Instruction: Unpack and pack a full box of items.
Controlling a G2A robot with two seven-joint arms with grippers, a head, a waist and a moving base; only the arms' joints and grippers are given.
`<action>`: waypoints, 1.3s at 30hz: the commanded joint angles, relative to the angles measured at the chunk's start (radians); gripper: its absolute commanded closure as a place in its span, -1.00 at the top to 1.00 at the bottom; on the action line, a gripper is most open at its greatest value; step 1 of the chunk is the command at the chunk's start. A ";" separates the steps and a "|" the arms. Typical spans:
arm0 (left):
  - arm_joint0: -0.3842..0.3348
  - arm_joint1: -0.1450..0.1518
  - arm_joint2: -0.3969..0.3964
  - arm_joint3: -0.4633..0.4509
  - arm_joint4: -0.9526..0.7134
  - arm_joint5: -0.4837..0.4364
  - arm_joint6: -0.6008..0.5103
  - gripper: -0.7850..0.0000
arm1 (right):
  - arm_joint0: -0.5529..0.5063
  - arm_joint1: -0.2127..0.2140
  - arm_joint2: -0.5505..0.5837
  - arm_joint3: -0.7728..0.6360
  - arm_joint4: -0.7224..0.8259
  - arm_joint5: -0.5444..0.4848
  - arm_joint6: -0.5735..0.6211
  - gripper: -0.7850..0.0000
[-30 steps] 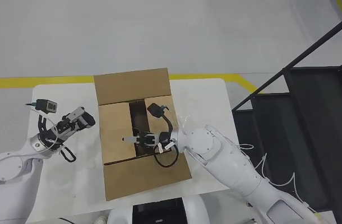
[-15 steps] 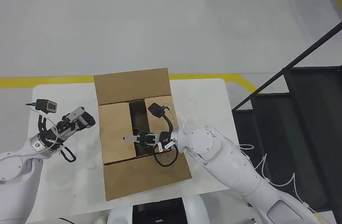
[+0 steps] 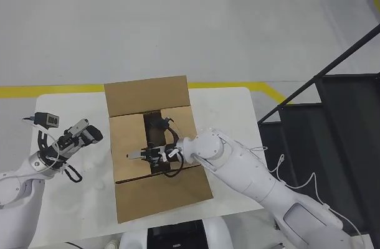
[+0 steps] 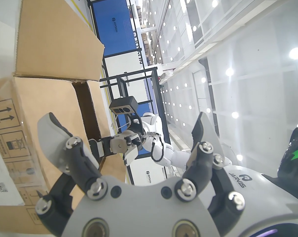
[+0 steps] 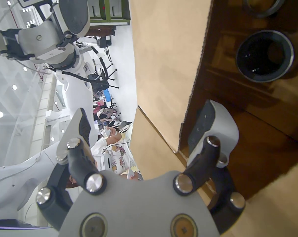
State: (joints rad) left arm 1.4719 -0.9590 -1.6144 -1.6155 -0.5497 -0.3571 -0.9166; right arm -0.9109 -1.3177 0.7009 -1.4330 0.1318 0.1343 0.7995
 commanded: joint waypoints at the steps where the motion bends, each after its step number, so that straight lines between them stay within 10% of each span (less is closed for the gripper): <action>1: 0.005 0.000 -0.008 -0.005 -0.007 -0.002 0.000 1.00 | 0.021 -0.014 -0.019 0.023 0.028 -0.031 0.004 1.00; 14: 0.033 -0.006 -0.039 -0.032 -0.129 -0.053 -0.024 1.00 | 0.105 -0.079 -0.104 0.003 0.107 -0.230 0.057 1.00; 27: 0.060 -0.009 -0.173 -0.066 -0.323 -0.193 -0.121 1.00 | 0.281 -0.283 -0.338 0.285 0.143 -0.331 -0.057 1.00; 39: 0.007 -0.006 -0.123 -0.042 -0.275 0.084 -0.110 1.00 | 0.317 -0.432 -0.403 0.615 0.174 -0.367 -0.044 1.00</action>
State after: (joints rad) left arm 1.4919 -0.9643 -1.7405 -1.6764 -0.8397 -0.2857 -1.0501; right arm -0.5926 -1.7450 0.2986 -0.8353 0.3092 -0.2282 0.7513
